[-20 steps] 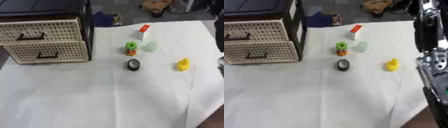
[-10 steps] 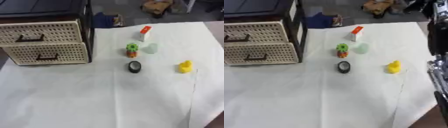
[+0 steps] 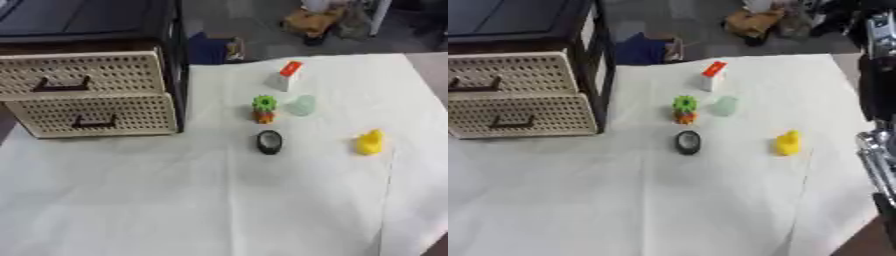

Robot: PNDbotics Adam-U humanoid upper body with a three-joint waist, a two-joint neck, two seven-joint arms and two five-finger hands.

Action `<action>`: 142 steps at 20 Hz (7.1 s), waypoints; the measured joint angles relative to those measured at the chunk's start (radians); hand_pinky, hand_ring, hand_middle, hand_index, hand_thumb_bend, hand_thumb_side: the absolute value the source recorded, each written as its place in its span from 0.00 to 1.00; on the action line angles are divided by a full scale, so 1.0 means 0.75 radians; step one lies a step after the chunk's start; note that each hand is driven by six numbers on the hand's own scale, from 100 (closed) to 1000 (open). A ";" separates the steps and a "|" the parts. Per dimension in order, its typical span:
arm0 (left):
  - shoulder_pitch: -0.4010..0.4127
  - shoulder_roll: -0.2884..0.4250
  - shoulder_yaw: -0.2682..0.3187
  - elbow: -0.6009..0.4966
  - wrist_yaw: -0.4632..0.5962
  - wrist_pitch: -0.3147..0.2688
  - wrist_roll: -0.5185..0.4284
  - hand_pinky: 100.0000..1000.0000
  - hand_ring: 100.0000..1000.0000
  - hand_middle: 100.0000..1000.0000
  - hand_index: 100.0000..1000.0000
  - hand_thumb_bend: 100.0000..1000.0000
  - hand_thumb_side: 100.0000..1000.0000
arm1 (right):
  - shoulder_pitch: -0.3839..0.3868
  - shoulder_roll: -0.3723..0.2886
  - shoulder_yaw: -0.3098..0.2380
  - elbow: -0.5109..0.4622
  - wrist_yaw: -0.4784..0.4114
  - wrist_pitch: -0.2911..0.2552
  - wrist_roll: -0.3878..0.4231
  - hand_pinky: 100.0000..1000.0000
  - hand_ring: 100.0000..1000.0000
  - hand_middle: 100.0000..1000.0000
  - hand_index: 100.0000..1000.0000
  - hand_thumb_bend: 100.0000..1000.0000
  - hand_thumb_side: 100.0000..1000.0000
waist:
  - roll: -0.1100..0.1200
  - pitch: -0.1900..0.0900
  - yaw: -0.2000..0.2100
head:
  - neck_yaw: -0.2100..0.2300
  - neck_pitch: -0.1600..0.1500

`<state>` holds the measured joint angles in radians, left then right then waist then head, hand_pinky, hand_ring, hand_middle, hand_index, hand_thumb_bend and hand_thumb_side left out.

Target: Pick up objects from table and place into drawer.

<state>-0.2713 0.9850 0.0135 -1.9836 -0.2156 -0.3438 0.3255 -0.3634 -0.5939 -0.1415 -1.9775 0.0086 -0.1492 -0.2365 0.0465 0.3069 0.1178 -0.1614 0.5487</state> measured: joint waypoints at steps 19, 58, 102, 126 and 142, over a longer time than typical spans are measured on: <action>-0.153 0.246 -0.307 0.026 -0.302 0.007 -0.356 0.00 0.00 0.00 0.84 0.00 1.00 | 0.005 -0.010 0.008 0.000 0.005 0.015 0.011 0.61 0.48 0.55 0.92 0.00 1.00 | 0.000 -0.031 0.001 | 0.002 -0.001; -0.861 0.015 -0.351 0.366 -0.087 0.125 -1.578 0.00 0.00 0.00 0.91 0.90 1.00 | 0.016 -0.008 0.017 0.000 -0.002 0.031 0.032 0.62 0.48 0.54 0.92 0.00 1.00 | 0.014 -0.040 -0.002 | 0.023 -0.025; -0.946 -0.203 -0.417 0.783 -0.406 0.094 -1.546 0.00 0.00 0.00 0.94 0.84 1.00 | 0.003 0.025 0.017 0.000 -0.027 0.033 0.036 0.62 0.48 0.54 0.92 0.00 1.00 | 0.018 -0.050 -0.094 | 0.102 -0.055; -0.929 -0.215 -0.382 0.816 -0.602 0.109 -1.561 0.00 0.00 0.00 0.91 0.69 1.00 | -0.004 0.025 0.017 0.000 -0.027 0.036 0.046 0.62 0.47 0.53 0.92 0.00 1.00 | 0.025 -0.007 -0.107 | 0.109 -0.083; -0.928 -0.249 -0.392 0.838 -0.662 0.109 -1.561 0.00 0.00 0.00 0.91 0.69 1.00 | -0.007 0.037 0.010 0.000 -0.027 0.040 0.051 0.62 0.47 0.52 0.93 0.00 1.00 | 0.031 0.011 -0.117 | 0.121 -0.095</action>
<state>-0.9672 0.7984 -0.2808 -1.3553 -0.7123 -0.2623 -0.8452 -0.3689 -0.5663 -0.1340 -1.9775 -0.0114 -0.1192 -0.1981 0.0699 0.3153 0.0299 -0.0710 0.4772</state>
